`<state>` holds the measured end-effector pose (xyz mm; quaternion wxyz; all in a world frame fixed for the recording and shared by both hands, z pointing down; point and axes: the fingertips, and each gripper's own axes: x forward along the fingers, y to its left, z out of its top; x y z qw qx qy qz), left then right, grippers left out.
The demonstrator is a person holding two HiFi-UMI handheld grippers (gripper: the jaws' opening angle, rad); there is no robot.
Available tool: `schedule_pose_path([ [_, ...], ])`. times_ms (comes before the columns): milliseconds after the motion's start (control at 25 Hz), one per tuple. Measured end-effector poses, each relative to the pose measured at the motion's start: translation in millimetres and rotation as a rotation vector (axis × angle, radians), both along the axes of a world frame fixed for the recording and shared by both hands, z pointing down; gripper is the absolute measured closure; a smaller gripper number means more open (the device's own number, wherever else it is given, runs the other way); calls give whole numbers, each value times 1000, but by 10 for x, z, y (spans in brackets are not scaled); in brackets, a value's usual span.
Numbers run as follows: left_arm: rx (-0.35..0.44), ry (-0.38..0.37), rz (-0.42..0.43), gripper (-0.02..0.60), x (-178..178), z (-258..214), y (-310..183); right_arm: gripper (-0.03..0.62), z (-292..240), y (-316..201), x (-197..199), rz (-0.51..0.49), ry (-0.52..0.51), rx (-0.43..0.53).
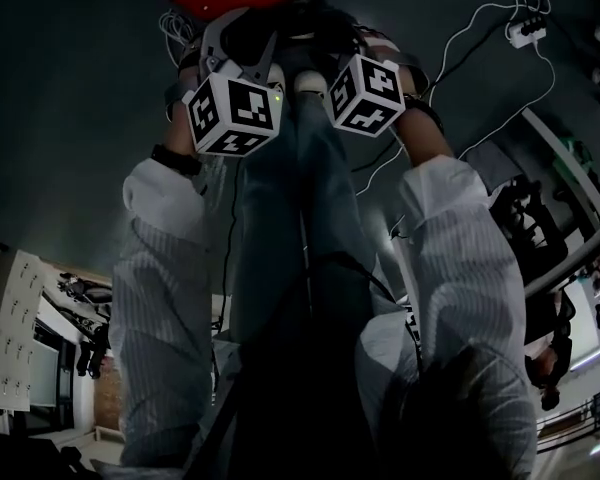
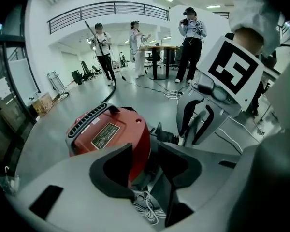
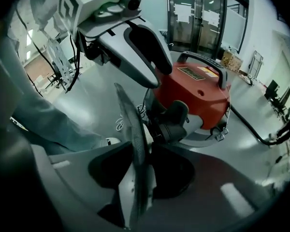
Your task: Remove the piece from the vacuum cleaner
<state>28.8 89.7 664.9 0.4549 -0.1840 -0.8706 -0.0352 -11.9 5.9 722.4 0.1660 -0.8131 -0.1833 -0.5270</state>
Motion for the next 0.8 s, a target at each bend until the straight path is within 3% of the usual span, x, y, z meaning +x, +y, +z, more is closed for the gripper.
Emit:
schedule_pose_path([
  [120,-28,11,-5,420,-10,2,18,524,-17,-23,-11,-20,-7,35],
  [240,-8,2,-57,420,-8,4,53,549,-37,-21,27,-42,-18,44],
  [480,-13,0,-83,420,11,-13,73,554,-90,-178,94,-127,-25,51],
  [680,1,-9,-101,420,16,-22,88,548,-99,-328,171,-98,8,84],
  [800,5,-12,-107,420,12,-24,88,569,-101,-644,268,-180,21,112],
])
